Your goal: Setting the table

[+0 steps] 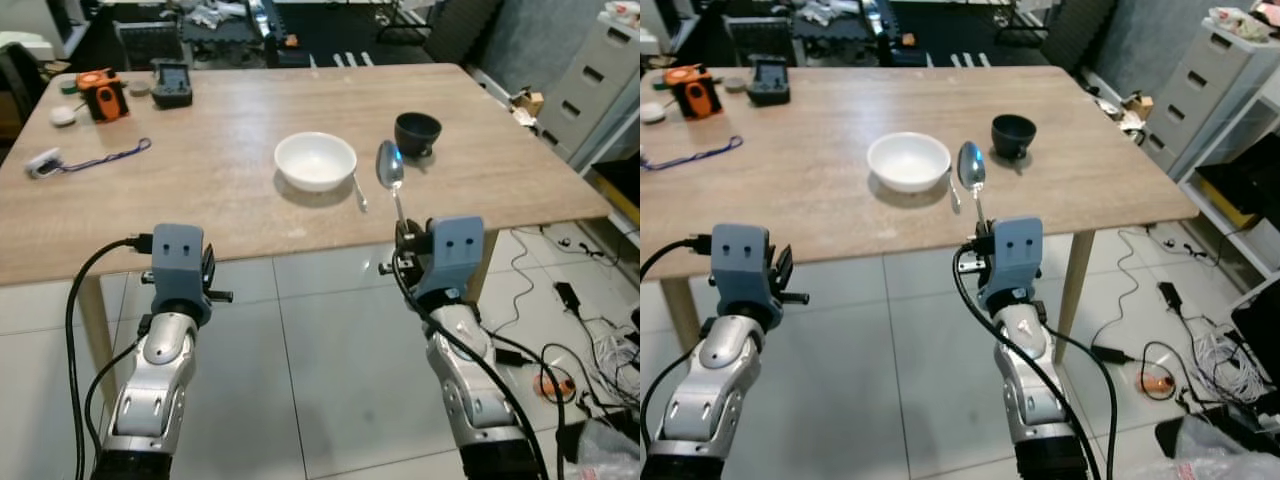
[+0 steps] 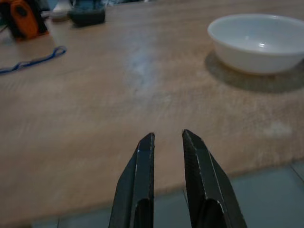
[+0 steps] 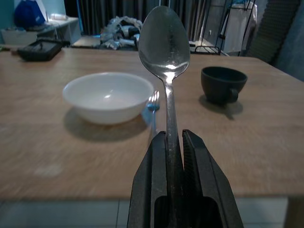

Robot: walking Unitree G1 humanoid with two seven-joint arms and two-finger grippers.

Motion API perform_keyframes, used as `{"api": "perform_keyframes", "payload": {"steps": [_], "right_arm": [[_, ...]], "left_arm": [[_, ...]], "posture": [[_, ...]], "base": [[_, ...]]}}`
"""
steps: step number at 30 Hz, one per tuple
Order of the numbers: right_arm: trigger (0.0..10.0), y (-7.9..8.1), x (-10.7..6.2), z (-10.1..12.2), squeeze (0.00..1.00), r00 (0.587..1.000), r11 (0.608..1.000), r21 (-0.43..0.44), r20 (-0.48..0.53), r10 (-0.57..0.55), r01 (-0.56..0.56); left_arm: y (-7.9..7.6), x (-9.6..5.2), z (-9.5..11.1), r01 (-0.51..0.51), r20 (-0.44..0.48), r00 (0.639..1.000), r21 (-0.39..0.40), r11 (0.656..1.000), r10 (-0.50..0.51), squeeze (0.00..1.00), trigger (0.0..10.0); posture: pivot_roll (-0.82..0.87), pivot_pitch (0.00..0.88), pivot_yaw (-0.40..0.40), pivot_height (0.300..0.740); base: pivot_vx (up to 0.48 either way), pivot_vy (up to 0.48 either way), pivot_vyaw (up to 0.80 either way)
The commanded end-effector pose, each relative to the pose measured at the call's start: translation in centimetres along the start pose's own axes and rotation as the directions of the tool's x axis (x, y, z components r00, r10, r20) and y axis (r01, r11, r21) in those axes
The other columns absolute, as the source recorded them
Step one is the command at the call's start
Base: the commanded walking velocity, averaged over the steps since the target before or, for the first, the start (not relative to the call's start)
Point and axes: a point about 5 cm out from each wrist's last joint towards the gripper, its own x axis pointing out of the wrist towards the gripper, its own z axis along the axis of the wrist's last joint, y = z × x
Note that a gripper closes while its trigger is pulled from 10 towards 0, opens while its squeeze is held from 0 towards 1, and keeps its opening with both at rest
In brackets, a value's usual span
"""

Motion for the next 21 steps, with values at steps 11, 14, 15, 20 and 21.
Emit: {"api": "perform_keyframes", "payload": {"steps": [11, 14, 15, 20, 21], "right_arm": [[10.0, -0.7, -0.1, -0.1, 0.0, 0.999, 0.999, -0.017, -0.008, -0.031, 0.031], [10.0, -1.5, 0.2, 0.2, 0.0, 0.998, 0.998, -0.031, 0.0, -0.063, 0.063], [10.0, -1.5, 0.2, 0.2, 0.0, 0.998, 0.998, -0.031, 0.0, -0.063, 0.063], [10.0, -2.6, 0.6, 0.6, 0.0, 0.995, 0.993, -0.059, 0.015, -0.101, 0.101], [10.0, -3.1, 0.7, 0.7, 0.0, 0.993, 0.99, -0.073, 0.016, -0.117, 0.118]], "left_arm": [[-0.3, -0.2, -0.1, 0.017, -0.004, 1.0, 0.016, 1.0, -0.016, 0.0, 10.0], [-0.4, -0.3, 0.0, 0.026, 0.004, 1.0, 0.02, 0.999, -0.026, 0.0, 10.0], [-0.4, -0.3, 0.0, 0.026, 0.004, 1.0, 0.02, 0.999, -0.026, 0.0, 10.0], [-0.7, -0.5, 0.4, 0.089, 0.026, 0.996, 0.04, 0.995, -0.09, 0.0, 10.0], [-1.1, -0.7, 0.8, 0.164, 0.042, 0.985, 0.039, 0.986, -0.166, 0.0, 10.0]], "posture": [[-0.04, 0.039, 0.032, 0.74], [-0.04, 0.04, 0.033, 0.74], [-0.04, 0.04, 0.033, 0.74], [-0.03, 0.041, 0.033, 0.74], [-0.03, 0.041, 0.033, 0.74]], "base": [[0.468, 0.0, 0.0], [0.4, 0.0, 0.0], [0.39, 0.0, 0.0], [0.22, 0.0, 0.0], [0.0, 0.0, 0.0]]}}
